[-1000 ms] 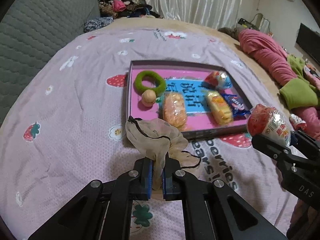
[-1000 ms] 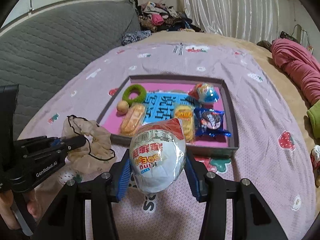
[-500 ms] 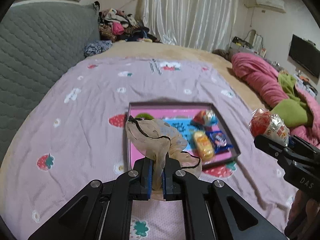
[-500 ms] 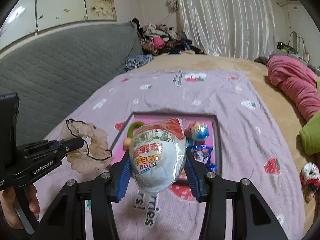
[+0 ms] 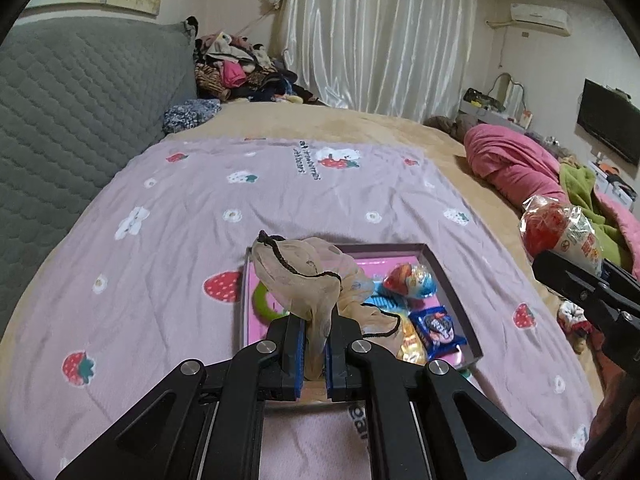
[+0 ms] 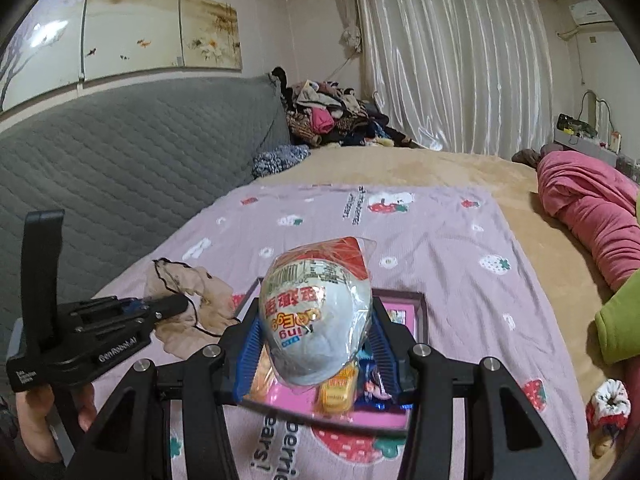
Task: Organize objects
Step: 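Lift and carry the scrunchie with left gripper while right gripper carries the egg over the tray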
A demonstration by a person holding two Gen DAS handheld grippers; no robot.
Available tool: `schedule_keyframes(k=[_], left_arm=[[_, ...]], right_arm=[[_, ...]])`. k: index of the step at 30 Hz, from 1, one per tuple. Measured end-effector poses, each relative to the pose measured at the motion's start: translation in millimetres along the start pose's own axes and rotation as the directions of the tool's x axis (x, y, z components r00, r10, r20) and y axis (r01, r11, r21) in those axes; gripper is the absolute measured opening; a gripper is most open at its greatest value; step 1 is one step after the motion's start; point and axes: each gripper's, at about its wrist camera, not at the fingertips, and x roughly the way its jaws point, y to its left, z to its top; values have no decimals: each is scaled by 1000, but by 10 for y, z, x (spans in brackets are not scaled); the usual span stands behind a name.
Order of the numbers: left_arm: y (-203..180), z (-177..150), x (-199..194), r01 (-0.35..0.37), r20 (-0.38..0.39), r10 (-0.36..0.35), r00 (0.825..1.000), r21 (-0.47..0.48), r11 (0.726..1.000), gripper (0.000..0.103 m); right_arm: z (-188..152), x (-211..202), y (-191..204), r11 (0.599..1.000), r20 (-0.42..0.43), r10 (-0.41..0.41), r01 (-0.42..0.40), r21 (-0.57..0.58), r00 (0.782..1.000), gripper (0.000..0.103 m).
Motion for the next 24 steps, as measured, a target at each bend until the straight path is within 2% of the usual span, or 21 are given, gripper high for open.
schedule_keyframes(k=[11,17,24], left_arm=[[-48,92,214,-22,9,22,1000,11,1000,7],[-27,71,307,-22,9,22,1000,14,1000,7],[31,0,561,-2,4,2,1000,-36,999,7]], right_arm=[[-29,296,-155,999,-2,22,-22,41,1000,50],[-44,341,-125,999,14,31,-31,18,999,50],[-67,476,-123,1000,17,21,-21,-7,1000,50]])
